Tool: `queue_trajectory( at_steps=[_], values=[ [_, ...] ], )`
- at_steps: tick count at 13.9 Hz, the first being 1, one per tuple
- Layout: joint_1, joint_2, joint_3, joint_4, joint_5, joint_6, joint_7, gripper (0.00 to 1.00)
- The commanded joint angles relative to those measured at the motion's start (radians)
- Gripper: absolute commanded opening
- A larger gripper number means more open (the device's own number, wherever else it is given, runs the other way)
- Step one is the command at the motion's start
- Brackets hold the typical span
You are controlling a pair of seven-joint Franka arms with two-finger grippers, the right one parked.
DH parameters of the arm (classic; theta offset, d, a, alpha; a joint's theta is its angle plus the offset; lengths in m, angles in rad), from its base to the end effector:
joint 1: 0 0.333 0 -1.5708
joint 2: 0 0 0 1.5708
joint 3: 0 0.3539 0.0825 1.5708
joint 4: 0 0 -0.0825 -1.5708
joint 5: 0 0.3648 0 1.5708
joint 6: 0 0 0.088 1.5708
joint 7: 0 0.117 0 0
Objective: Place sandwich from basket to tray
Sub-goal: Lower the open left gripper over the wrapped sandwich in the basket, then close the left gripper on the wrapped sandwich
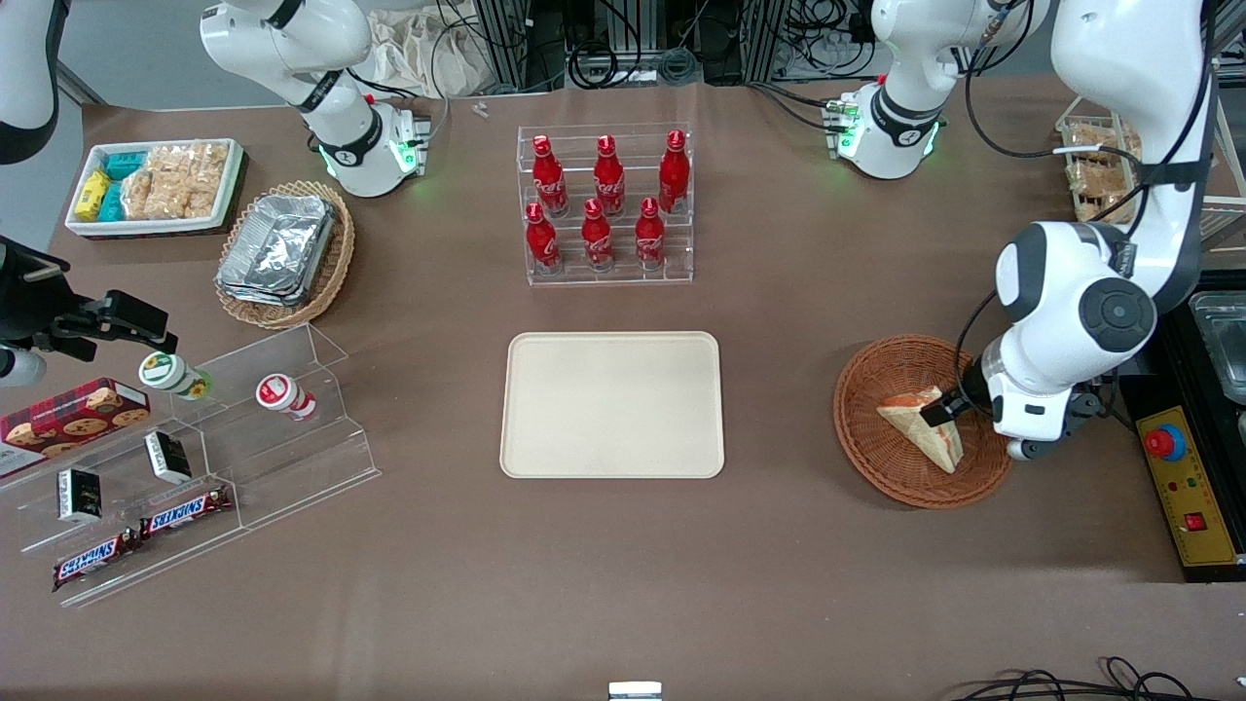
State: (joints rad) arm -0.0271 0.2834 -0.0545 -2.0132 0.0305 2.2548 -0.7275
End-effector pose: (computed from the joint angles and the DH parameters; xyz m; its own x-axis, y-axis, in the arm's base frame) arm 0.5871 -0.0454 0.3489 0.8087 0.5877 -0.0258 0.5869 -0.8090 -0.0331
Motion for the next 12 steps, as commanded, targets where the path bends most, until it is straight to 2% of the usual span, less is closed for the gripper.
queue_trajectory(
  at_steps=[1, 7, 12],
  values=[
    [0.004, 0.022, -0.001, -0.009, 0.009, 0.022, -0.041, 1.00],
    [0.022, 0.077, -0.001, -0.006, 0.005, 0.035, -0.099, 1.00],
    [0.018, 0.145, -0.002, 0.010, 0.000, 0.118, -0.188, 0.99]
  ],
)
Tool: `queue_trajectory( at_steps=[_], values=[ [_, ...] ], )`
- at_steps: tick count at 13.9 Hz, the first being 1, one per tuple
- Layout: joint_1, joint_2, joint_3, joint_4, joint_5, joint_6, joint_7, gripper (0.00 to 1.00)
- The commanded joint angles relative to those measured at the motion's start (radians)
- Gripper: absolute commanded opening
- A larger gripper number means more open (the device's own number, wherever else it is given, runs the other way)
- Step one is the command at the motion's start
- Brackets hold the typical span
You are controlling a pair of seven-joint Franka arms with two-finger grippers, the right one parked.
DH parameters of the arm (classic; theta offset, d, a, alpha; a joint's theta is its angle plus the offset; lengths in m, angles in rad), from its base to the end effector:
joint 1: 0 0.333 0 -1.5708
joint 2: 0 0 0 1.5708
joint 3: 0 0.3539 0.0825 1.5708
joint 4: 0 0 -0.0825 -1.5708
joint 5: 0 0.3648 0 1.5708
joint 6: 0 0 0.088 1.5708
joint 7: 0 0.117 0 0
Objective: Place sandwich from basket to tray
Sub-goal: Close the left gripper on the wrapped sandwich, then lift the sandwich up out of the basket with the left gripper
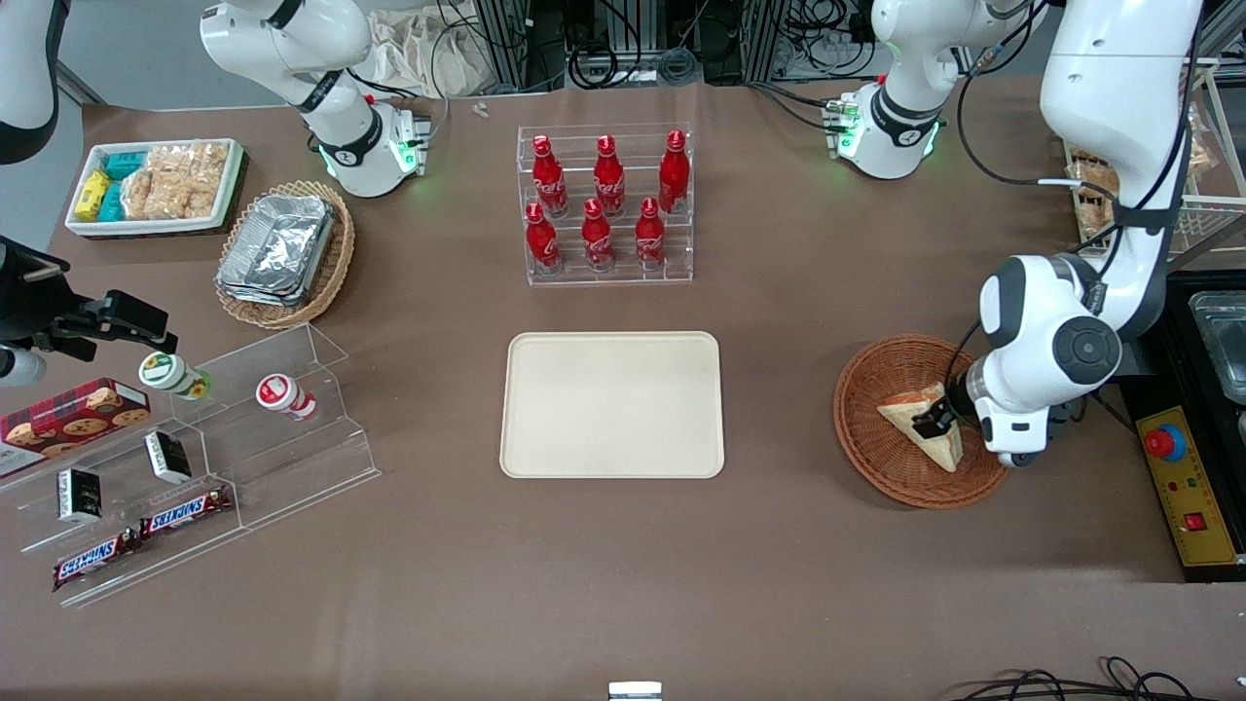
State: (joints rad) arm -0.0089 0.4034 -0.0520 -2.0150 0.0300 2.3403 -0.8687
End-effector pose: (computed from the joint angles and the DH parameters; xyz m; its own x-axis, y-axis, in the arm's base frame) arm 0.5957 -0.0341 0.2840 0.7023 0.7101 -0.0503 0.7077 -0.7041 -0.0587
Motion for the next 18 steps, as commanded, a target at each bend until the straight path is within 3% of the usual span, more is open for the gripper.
queue_trajectory(
  at_steps=[1, 3, 4, 9, 15, 18],
  values=[
    [-0.002, 0.032, -0.006, 0.024, 0.001, 0.034, -0.053, 0.86],
    [-0.012, 0.043, -0.008, 0.048, 0.002, 0.033, -0.113, 0.22],
    [-0.014, 0.054, -0.011, 0.068, 0.002, 0.031, -0.133, 0.00],
    [-0.028, 0.023, -0.011, 0.158, 0.002, -0.066, -0.176, 0.00],
    [-0.034, 0.005, -0.018, 0.615, 0.005, -0.625, -0.124, 0.00],
    [-0.032, 0.006, -0.101, 0.760, 0.002, -0.800, -0.058, 0.00]
  ],
)
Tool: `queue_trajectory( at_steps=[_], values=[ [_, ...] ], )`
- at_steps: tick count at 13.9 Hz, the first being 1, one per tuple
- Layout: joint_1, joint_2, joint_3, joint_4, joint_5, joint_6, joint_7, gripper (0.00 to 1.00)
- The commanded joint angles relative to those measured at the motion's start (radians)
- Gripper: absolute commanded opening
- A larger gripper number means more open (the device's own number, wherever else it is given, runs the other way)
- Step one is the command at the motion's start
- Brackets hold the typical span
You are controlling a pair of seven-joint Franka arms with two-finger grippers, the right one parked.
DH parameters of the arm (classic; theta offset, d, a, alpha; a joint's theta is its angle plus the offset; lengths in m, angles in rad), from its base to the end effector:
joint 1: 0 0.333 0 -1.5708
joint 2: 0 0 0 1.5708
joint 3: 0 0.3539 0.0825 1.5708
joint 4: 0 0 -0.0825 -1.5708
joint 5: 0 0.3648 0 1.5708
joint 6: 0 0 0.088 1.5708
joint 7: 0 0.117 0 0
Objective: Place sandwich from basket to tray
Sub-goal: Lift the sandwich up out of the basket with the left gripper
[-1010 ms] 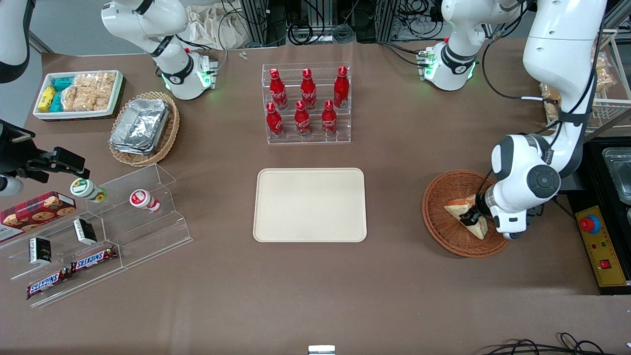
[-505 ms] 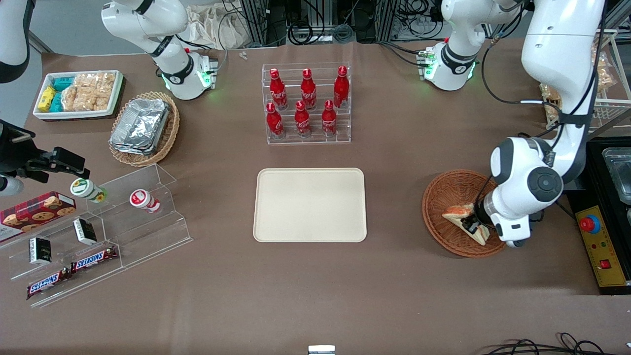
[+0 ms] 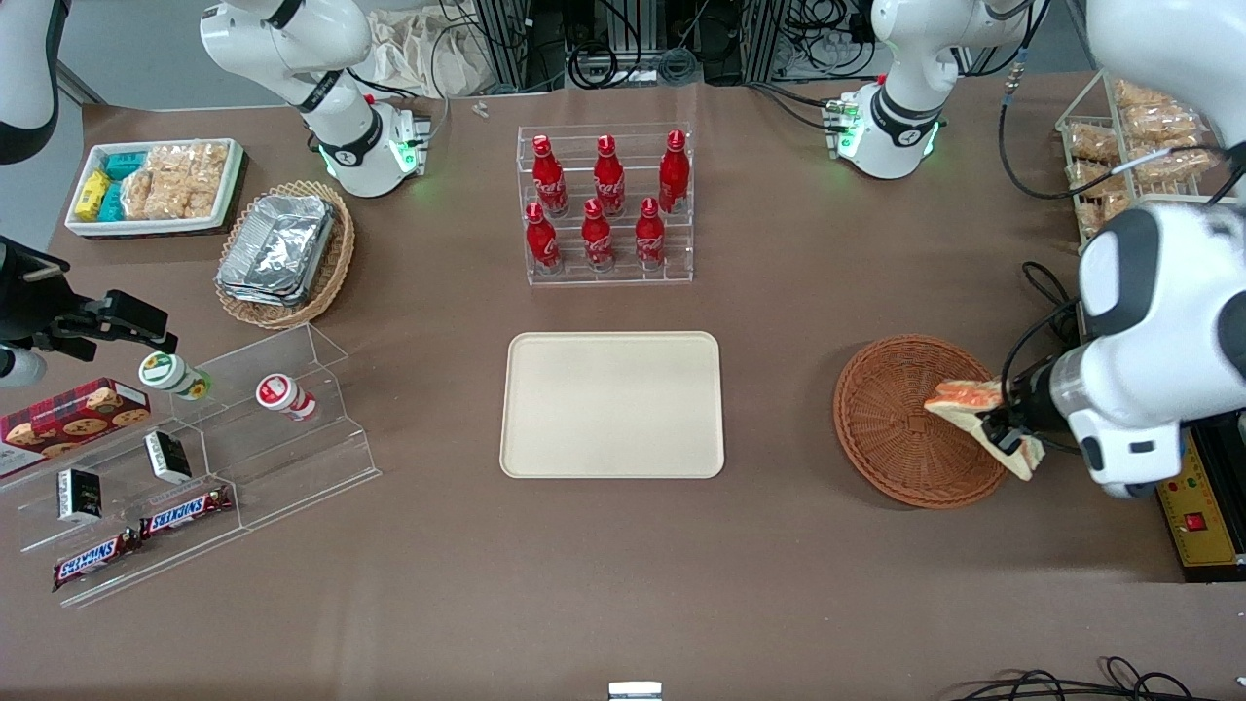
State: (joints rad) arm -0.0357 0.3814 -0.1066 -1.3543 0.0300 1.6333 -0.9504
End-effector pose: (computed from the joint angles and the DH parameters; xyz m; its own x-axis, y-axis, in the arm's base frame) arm 0.6524 -0.0772 0.5279 0.6859 0.7247 -0.0664 0.7207 -0.6891 -0.0757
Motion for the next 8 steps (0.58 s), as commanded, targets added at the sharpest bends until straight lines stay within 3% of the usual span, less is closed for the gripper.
queue_trajectory(
  at_steps=[1, 4, 8],
  values=[
    [-0.006, 0.028, -0.085, 0.125, 0.002, -0.107, 0.024, 0.00],
    [-0.029, 0.056, -0.233, 0.123, 0.042, -0.081, 0.143, 0.00],
    [-0.163, 0.128, -0.243, 0.025, 0.082, 0.090, 0.182, 0.00]
  ],
)
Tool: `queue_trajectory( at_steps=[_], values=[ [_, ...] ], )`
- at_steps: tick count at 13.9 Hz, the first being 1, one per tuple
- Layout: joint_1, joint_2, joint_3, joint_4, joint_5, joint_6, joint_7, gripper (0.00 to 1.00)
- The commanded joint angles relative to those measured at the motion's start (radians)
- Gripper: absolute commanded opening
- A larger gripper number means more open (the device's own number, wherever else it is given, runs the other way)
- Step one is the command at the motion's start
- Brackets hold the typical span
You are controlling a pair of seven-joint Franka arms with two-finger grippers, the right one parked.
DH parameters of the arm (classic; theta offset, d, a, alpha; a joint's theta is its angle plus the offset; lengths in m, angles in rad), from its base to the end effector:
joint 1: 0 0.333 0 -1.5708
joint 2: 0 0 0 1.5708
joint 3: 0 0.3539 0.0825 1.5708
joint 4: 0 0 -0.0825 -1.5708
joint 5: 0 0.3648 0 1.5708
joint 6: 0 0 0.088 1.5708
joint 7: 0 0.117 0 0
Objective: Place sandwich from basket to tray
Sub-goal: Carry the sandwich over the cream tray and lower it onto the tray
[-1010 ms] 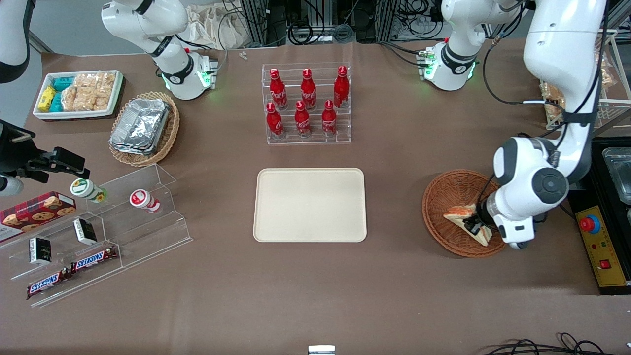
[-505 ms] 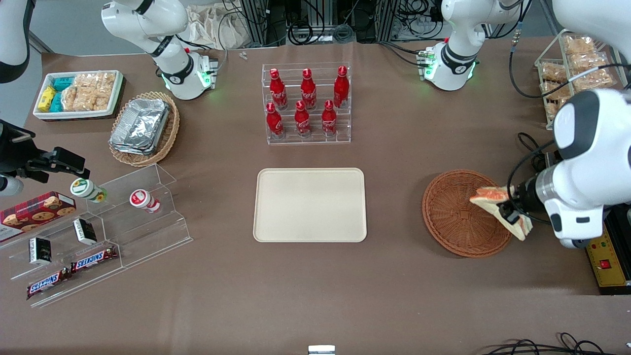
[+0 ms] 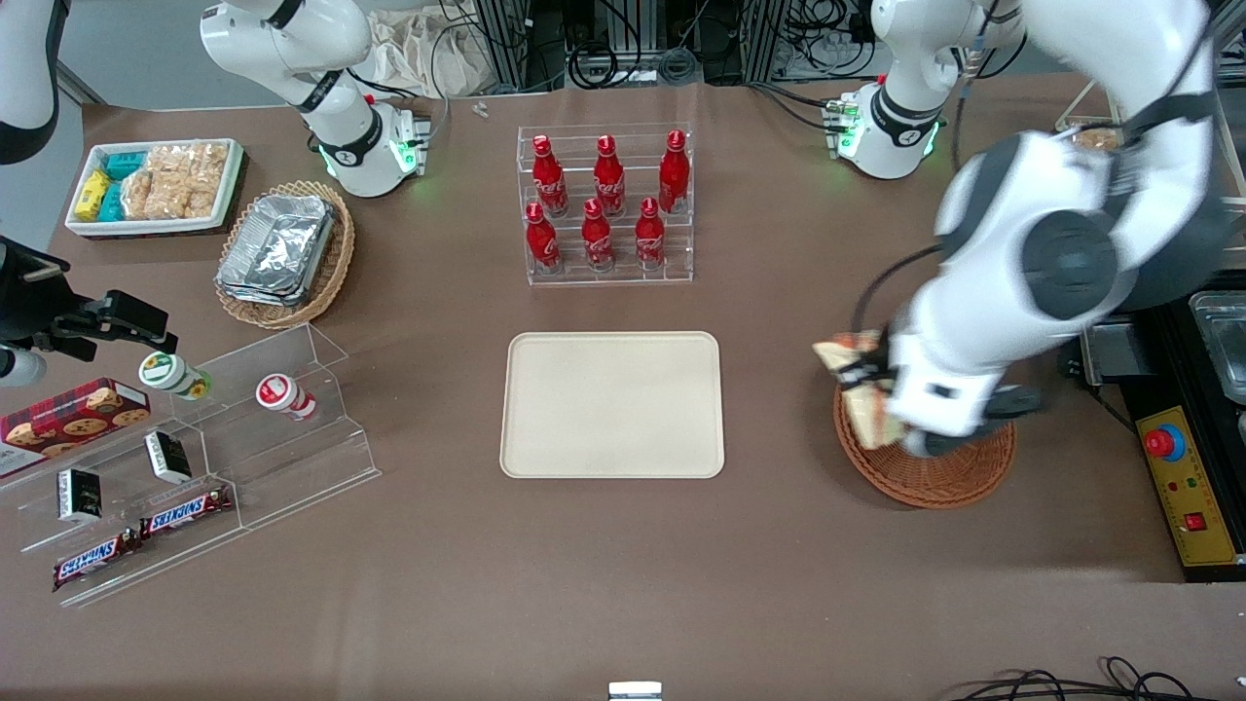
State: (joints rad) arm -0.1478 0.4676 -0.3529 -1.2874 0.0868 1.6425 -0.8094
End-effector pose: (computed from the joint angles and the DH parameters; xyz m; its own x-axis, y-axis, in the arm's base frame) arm 0.6220 -0.2697 0.5136 0.9410 0.3201 -0.1101 0.3206 -0.9471 -0.0132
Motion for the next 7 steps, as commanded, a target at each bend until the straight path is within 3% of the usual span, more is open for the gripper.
queue_trajectory(
  at_steps=[1, 7],
  values=[
    [-0.073, 0.060, 0.003, -0.084, 0.025, 0.141, 0.050, 0.00],
    [-0.208, 0.232, 0.005, -0.096, 0.071, 0.260, 0.025, 0.00]
  ],
)
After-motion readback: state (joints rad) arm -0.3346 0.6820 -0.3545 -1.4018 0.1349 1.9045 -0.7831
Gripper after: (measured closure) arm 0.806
